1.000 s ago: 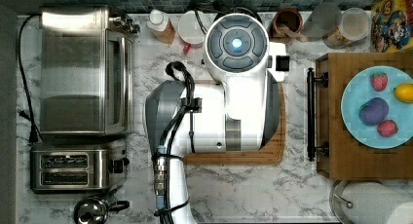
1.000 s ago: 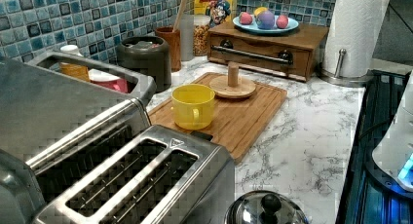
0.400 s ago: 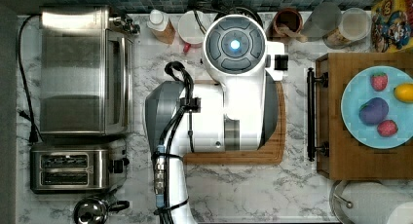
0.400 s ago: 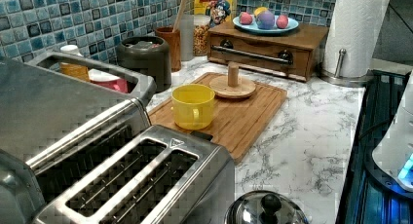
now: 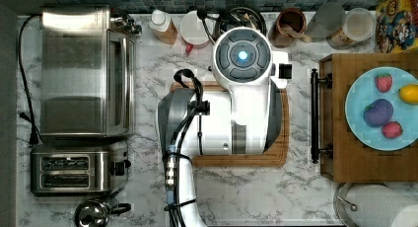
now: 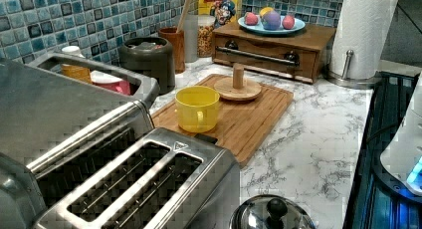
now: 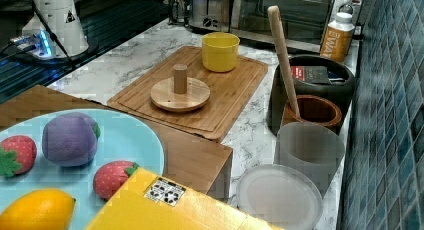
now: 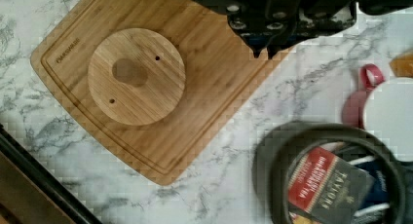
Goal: Open the lid of the tea container.
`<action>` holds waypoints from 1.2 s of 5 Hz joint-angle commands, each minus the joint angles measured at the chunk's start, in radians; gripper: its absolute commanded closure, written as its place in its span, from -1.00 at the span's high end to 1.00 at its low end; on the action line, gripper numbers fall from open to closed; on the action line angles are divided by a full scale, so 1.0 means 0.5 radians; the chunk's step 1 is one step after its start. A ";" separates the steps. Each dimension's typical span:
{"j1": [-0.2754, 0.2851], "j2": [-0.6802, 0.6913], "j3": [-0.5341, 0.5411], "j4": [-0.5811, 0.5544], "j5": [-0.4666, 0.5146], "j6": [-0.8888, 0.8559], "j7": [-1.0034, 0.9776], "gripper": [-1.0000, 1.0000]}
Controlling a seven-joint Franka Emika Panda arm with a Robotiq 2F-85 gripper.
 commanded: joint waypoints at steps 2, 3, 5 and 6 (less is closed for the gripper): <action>-0.104 -0.180 -0.172 -0.528 0.024 0.154 0.028 1.00; -0.118 -0.155 -0.192 -0.617 0.009 0.225 0.042 1.00; -0.179 -0.123 -0.163 -0.813 0.004 0.464 0.036 1.00; -0.190 -0.086 -0.179 -0.892 0.027 0.574 0.011 1.00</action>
